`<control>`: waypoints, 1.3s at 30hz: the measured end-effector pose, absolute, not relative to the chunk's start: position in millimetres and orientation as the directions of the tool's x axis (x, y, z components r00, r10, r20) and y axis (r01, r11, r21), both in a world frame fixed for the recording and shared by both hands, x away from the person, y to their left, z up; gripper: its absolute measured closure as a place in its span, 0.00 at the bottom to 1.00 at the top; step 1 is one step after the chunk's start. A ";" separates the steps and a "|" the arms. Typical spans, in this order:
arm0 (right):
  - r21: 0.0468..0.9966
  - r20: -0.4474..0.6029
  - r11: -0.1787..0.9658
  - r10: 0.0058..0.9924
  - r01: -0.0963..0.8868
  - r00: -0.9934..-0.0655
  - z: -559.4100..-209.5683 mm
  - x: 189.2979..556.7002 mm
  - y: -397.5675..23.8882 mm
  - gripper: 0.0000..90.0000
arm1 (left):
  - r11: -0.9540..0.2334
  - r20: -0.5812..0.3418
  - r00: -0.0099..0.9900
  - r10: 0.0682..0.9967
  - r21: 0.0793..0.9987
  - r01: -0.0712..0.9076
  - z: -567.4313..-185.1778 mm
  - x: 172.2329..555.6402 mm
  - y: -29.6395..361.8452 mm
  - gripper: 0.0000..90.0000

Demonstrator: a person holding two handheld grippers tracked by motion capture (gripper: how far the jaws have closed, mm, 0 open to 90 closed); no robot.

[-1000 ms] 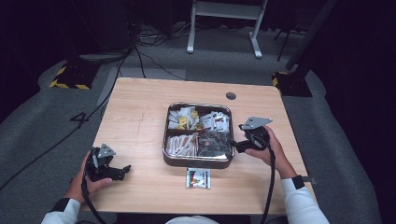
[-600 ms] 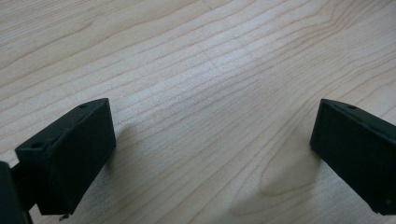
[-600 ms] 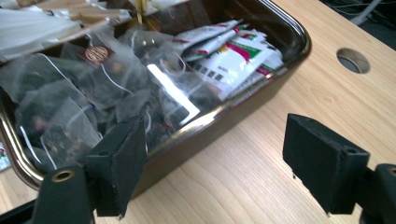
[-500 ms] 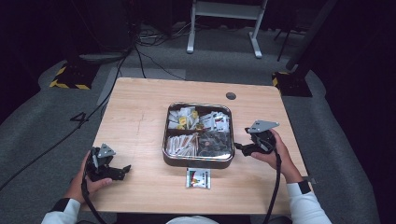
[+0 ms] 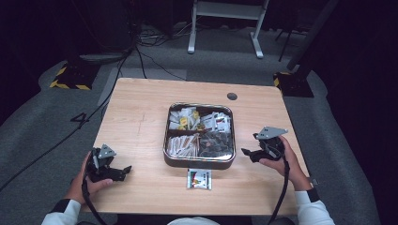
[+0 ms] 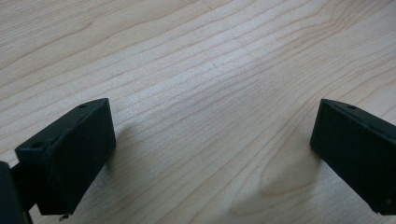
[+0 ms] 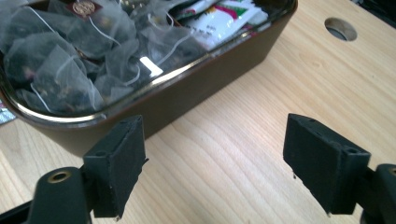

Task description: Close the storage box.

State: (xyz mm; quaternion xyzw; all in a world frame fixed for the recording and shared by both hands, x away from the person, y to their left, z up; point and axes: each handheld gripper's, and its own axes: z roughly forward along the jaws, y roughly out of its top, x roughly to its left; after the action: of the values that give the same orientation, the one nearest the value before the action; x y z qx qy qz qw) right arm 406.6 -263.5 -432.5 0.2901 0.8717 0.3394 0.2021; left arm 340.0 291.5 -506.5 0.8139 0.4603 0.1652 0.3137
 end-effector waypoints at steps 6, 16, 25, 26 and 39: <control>0.701 -0.154 0.599 0.657 0.387 -0.738 -438.5 401.9 -275.1 0.24 | -0.379 -0.020 0.522 0.853 0.663 0.646 -506.5 340.0 291.5 0.00; 0.664 -0.174 0.629 0.657 0.405 -0.734 -451.9 396.0 -288.9 0.24 | -0.380 -0.023 0.523 0.852 0.660 0.648 -506.4 340.2 291.4 0.00; 0.643 -0.171 0.634 0.666 0.430 -0.726 -464.1 392.0 -299.3 0.23 | -0.380 -0.022 0.524 0.852 0.661 0.647 -506.4 340.6 291.3 0.00; 0.642 -0.173 0.634 0.668 0.432 -0.724 -466.0 391.6 -300.5 0.23 | -0.379 -0.023 0.523 0.852 0.661 0.647 -506.4 340.6 291.2 0.00; 0.646 -0.150 0.608 0.695 0.463 -0.703 -480.3 385.9 -315.4 0.23 | -0.379 -0.023 0.523 0.852 0.662 0.647 -506.5 340.7 291.1 0.00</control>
State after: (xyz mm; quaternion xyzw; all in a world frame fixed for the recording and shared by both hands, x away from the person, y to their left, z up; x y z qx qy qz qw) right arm 385.9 -315.4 -480.3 0.3310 0.8746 0.2944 0.1972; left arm 340.7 291.1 -506.5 0.8141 0.4604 0.1633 0.3140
